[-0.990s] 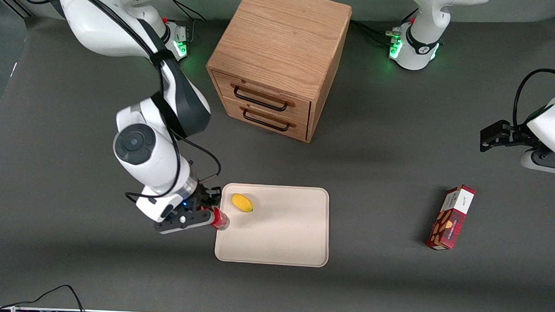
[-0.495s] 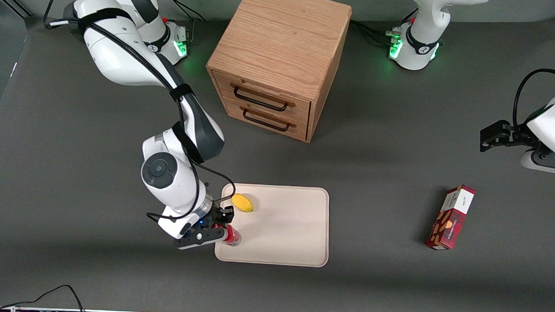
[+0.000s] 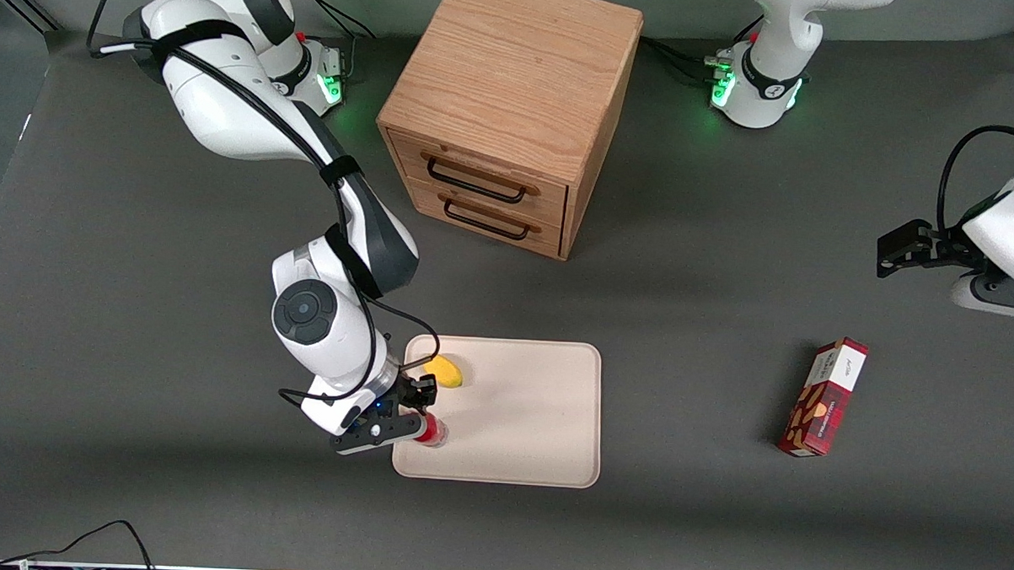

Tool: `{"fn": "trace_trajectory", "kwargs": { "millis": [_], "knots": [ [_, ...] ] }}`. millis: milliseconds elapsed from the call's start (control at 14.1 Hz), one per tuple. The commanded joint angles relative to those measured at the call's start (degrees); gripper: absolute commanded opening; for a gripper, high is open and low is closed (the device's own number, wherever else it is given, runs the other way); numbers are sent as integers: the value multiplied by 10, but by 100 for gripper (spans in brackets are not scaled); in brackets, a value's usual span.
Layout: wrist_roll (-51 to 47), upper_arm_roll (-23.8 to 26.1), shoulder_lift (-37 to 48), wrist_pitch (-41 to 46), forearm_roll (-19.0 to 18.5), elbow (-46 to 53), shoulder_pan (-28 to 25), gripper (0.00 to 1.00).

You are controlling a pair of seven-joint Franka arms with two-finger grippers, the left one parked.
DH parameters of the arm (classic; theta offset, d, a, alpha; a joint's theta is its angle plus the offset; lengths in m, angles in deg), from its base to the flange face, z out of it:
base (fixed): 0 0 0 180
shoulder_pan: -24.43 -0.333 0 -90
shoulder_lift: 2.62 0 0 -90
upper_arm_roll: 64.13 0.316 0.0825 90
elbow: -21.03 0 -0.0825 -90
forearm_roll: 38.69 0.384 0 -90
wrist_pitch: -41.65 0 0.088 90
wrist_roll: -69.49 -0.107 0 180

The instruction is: Place coke bottle on tray

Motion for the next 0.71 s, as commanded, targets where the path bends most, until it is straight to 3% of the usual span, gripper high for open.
{"fn": "trace_trajectory", "kwargs": {
  "millis": [0, 141, 354, 495, 636],
  "knots": [
    [-5, -2, -13, -6, -14, 23, -1, 100],
    [-6, -1, -1, 5, -11, 23, 5, 100],
    [-9, -1, 53, 100, -7, 16, 11, 100],
    [-7, 3, 120, 182, -6, -33, 38, 100],
    [1, 14, 206, 208, -5, -114, 78, 100]
  ]
}}
